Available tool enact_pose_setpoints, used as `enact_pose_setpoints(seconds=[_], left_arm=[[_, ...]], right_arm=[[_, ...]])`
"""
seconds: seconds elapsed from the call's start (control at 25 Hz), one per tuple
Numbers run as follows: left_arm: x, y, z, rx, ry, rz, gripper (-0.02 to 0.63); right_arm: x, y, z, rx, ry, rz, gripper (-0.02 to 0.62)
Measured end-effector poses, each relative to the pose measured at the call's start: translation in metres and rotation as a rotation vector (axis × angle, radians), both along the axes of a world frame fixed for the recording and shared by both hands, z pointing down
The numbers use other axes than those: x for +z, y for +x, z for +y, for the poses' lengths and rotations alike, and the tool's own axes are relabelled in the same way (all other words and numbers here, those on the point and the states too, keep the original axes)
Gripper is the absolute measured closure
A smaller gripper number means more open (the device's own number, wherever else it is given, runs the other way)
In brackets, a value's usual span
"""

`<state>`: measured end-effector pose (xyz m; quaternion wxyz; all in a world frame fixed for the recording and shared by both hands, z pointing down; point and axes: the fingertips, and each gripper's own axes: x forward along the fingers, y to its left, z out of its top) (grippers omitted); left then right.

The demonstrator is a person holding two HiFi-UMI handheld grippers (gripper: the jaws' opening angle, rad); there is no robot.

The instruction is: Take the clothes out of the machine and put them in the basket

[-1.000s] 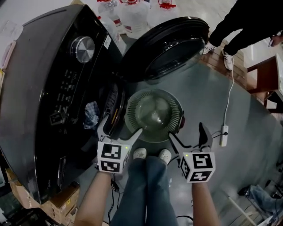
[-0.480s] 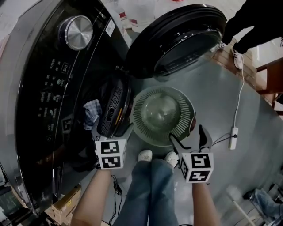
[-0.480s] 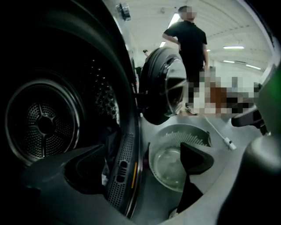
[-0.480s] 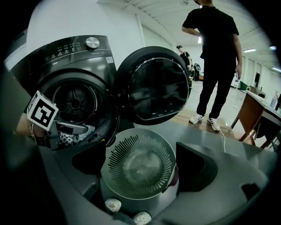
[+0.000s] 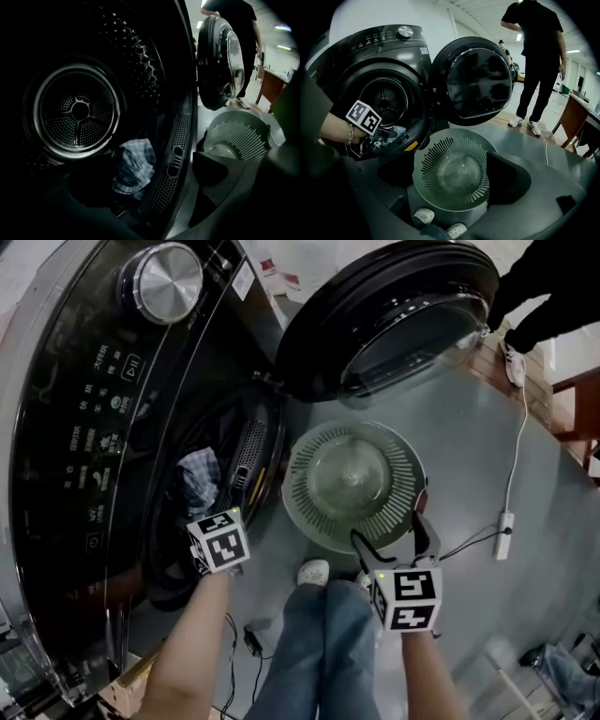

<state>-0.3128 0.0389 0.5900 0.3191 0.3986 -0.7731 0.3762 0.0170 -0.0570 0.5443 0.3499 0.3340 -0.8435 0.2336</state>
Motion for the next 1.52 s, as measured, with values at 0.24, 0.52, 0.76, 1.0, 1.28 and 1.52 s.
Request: enact_pose_setpoints(seconds=[0.24, 0.52, 0.76, 1.0, 1.28, 1.52], left_arm=[[0.024, -0.045, 0.025, -0.169, -0.049, -0.091, 0.071], [0.048, -0.055, 0.031, -0.216, -0.135, -0.043, 0.092], [0.039, -0.067, 0.036, -0.264, -0.061, -0.152, 0.094], [0.060, -0.090, 0.034, -0.300, -0.090, -0.101, 0.137], [0.090, -0.068, 0.037, -0.267, -0.221, 0.072, 0.545], [0.071, -0.050, 0.028, -0.199, -0.152, 0.041, 0.557]], right_arm=[[0.014, -0.004, 0.005, 0.037, -0.023, -0.011, 0.126], [0.036, -0.017, 0.020, 0.023, -0.043, -0.014, 0.134], [0.041, -0.015, 0.023, 0.045, -0.050, -0.014, 0.140], [0.045, -0.012, 0.022, 0.056, -0.045, -0.011, 0.144], [0.050, -0.020, 0.026, 0.043, -0.046, -0.012, 0.147], [0.039, -0.018, 0.034, 0.015, -0.035, 0.000, 0.153]])
